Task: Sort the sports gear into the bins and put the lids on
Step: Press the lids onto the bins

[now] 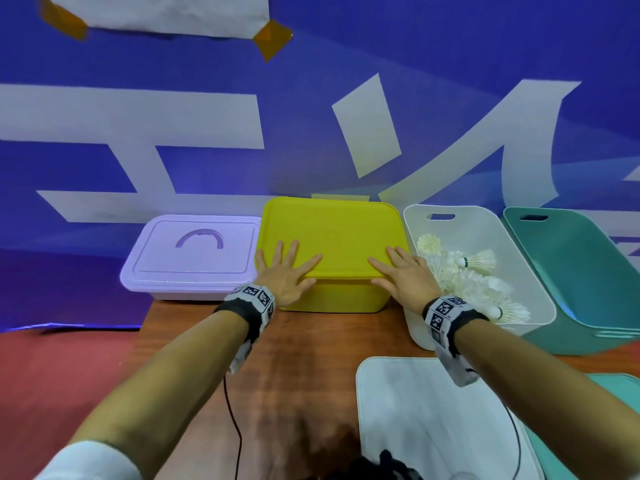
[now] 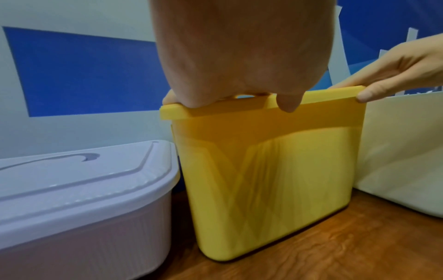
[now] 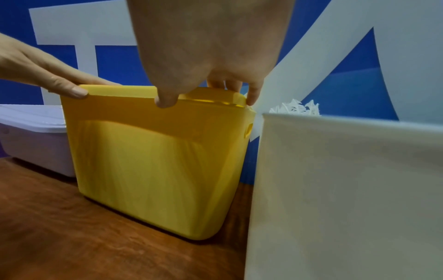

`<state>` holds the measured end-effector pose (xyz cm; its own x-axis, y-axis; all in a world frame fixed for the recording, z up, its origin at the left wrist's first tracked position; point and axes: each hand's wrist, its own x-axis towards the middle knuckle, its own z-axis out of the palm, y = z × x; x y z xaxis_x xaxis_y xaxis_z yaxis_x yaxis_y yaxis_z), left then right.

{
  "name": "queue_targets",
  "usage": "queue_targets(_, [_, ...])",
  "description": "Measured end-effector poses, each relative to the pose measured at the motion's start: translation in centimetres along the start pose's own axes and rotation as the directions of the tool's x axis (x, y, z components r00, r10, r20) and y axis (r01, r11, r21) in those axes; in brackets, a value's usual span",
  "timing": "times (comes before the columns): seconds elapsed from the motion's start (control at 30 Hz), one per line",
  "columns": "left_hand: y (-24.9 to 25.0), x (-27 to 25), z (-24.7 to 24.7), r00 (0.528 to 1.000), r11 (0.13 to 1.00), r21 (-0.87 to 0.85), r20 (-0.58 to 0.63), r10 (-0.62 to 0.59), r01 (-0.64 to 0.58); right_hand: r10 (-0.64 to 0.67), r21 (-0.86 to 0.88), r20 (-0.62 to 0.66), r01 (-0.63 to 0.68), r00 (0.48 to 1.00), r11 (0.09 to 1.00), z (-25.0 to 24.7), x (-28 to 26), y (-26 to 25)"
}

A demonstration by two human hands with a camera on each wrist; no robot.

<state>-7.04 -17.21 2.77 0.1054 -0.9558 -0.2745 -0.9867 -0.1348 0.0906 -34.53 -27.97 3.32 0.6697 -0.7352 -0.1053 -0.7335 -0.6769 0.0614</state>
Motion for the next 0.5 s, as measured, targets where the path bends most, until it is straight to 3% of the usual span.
queue_targets(0.2, [-0.2, -0.5, 0.9, 0.995, 0.999, 0.003, -0.082, 0.054, -0.054, 0.005, 0.048, -0.053, -0.002, 0.999, 0.999, 0.1, -0.9, -0.6])
queue_targets(0.5, [-0.4, -0.1, 0.2, 0.994, 0.997, -0.049, -0.099, 0.050, -0.055, 0.018, 0.130, -0.112, -0.003, 0.994, 0.991, -1.0, -0.1, -0.2])
